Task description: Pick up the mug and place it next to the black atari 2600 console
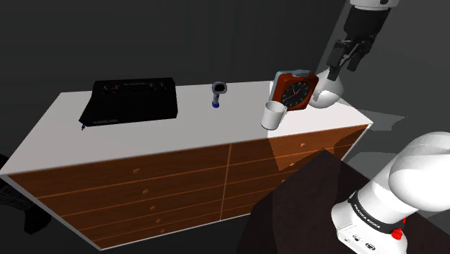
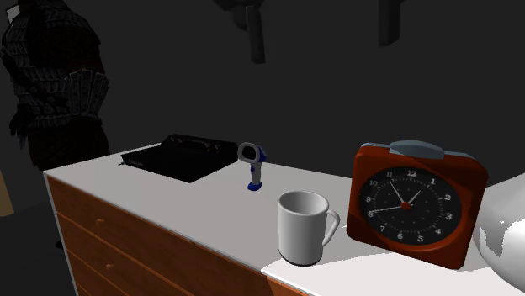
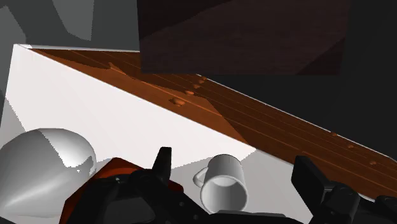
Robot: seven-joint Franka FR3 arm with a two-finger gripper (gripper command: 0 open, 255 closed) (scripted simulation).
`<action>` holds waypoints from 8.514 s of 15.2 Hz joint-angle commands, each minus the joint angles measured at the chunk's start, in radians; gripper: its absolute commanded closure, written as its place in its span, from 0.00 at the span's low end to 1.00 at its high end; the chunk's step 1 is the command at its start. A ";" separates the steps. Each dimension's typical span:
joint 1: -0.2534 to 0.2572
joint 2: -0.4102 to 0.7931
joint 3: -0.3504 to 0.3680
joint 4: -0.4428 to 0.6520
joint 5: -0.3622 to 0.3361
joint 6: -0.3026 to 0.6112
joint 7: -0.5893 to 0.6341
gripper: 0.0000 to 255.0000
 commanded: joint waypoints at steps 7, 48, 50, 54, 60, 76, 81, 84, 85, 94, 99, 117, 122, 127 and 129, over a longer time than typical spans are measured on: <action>0.012 0.138 0.002 -0.070 0.007 0.208 -0.004 0.00; 0.029 0.677 0.019 -0.078 -0.006 0.754 -0.006 1.00; 0.030 0.661 0.019 -0.065 -0.003 0.726 -0.010 1.00; 0.031 0.632 0.018 -0.037 0.002 0.669 -0.016 1.00; 0.032 0.595 0.017 0.012 0.008 0.584 -0.025 1.00; 0.033 0.539 0.015 0.176 0.017 0.364 -0.043 1.00; 0.041 0.561 0.028 0.247 0.021 0.314 -0.026 1.00; 0.062 0.645 0.065 0.327 0.024 0.314 0.032 1.00; 0.069 0.674 0.077 0.356 0.024 0.312 0.051 1.00; 0.145 0.965 0.161 0.683 -0.014 0.262 0.218 1.00; 0.208 1.159 0.187 0.935 -0.056 0.193 0.298 1.00; 0.332 1.521 0.188 1.348 -0.123 0.131 0.382 1.00; 0.323 1.513 0.188 1.266 -0.124 0.204 0.389 1.00; 0.317 1.515 0.187 1.201 -0.126 0.269 0.396 1.00; 0.316 1.518 0.186 1.179 -0.127 0.294 0.399 1.00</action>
